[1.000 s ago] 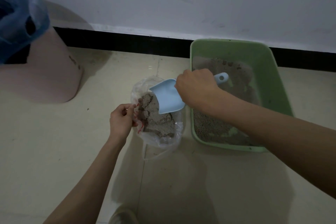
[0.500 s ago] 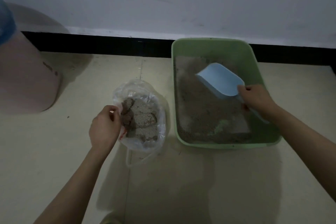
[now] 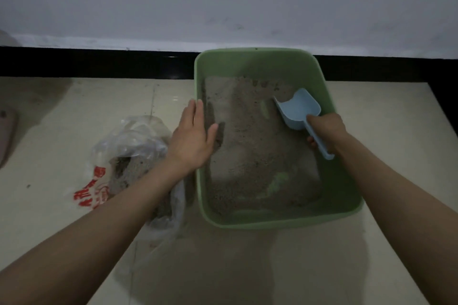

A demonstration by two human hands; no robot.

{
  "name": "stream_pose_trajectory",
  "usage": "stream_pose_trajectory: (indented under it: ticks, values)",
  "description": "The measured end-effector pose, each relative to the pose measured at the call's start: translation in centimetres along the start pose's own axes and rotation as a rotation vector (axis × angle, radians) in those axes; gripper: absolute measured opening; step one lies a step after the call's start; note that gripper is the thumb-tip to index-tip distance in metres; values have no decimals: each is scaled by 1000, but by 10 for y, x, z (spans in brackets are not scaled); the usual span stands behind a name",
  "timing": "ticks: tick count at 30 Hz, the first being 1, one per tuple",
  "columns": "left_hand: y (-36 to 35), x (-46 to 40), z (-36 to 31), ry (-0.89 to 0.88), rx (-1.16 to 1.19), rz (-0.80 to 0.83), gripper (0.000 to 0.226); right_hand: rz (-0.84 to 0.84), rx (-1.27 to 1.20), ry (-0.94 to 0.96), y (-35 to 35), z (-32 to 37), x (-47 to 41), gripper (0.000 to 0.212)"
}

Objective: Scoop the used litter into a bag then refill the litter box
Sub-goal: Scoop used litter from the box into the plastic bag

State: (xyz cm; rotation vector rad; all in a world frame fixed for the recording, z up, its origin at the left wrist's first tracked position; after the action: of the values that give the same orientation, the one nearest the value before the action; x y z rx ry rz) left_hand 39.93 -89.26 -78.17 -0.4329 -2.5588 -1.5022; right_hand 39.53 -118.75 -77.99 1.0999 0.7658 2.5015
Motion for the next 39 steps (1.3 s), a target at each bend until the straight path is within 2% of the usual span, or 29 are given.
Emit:
stream_pose_trajectory:
  ticks: [4, 7, 10, 15, 21, 26, 31, 35, 39]
  values:
    - [-5, -13, 6, 78, 21, -119, 63, 22, 108, 51, -8, 19, -24, 40]
    - [-3, -12, 6, 84, 44, -183, 60, 61, 161, 69, -17, 26, -38, 29]
    - [-3, -12, 5, 70, 80, -198, 59, 54, 199, 142, -23, 28, -46, 18]
    - [-4, -12, 5, 60, 127, -211, 59, 58, 292, 236, -34, 37, -60, 26]
    - [-4, -13, 5, 52, 152, -225, 59, 183, 326, 295, -62, 50, -60, 23]
    - [-3, -12, 7, 53, 148, -243, 57, 278, 280, 276, -91, 66, -54, 30]
    - [-3, -13, 9, 52, 154, -252, 55, 325, 194, 275, -102, 70, -40, 23]
    - [-3, -13, 9, 39, 141, -238, 59, 315, 143, 253, -87, 56, -31, 30]
    - [-3, -13, 9, 43, 115, -194, 66, 241, 61, 286, -62, 39, -16, 20]
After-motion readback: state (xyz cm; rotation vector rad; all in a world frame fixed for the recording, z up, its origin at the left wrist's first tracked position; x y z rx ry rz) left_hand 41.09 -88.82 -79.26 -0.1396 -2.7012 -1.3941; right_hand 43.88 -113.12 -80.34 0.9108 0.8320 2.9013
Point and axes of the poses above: each hand's wrist, its own x-axis away from the middle knuckle, its own y-axis out of the back of the hand, z = x × y, the point moved 9 cm from there along -x, towards the middle knuckle, and after that the axes turned 5 degrees about z, right-handed, at the moved point
